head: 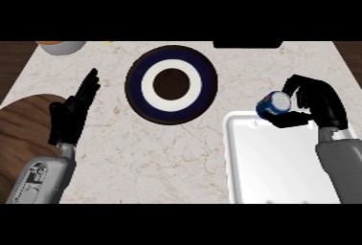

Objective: Pick the can from the tray and place it in the plate

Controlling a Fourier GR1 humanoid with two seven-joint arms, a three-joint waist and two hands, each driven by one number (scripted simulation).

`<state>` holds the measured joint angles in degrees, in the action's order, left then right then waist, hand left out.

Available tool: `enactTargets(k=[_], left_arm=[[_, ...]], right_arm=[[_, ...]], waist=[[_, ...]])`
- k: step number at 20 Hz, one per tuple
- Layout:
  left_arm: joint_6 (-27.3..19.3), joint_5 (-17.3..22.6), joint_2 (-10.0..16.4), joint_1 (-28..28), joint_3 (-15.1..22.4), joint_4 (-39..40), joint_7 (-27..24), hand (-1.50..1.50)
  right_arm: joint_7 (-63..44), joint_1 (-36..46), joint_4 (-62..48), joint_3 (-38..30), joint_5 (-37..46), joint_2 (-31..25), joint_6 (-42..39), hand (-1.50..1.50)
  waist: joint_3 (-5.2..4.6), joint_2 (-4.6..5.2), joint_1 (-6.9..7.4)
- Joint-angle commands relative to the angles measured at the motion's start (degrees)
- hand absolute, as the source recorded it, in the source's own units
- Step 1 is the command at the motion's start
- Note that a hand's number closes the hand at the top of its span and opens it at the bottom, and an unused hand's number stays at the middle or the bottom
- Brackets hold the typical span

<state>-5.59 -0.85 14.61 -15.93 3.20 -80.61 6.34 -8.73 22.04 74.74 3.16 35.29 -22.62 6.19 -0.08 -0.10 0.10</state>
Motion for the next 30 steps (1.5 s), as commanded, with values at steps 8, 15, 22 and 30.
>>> enactTargets(k=[8,15,22,30], left_arm=[[0.4,-1.4,-1.0,-0.9,-0.9,1.9,-1.7,0.0],[3.3,-0.3,-0.2,2.6,-2.0,0.7,-3.7,0.0],[1.8,-2.0,-1.5,-1.1,-1.9,0.7,-0.9,0.0],[4.4,-0.7,-1.0,-1.7,-1.4,-1.7,0.8,0.0]], right_arm=[[3.0,15.1,-1.9,-0.8,-5.4,7.2,-2.8,1.5],[-0.7,25.6,-13.7,0.7,-3.7,15.5,-2.1,1.5],[4.9,37.3,-35.2,-1.3,-1.5,21.1,3.4,1.5],[-2.4,45.3,-50.5,2.6,-3.1,22.6,7.5,1.5]], waist=[[0.08,0.24,0.57],[0.07,0.27,0.95],[0.08,0.57,1.49],[0.08,1.14,4.6]])
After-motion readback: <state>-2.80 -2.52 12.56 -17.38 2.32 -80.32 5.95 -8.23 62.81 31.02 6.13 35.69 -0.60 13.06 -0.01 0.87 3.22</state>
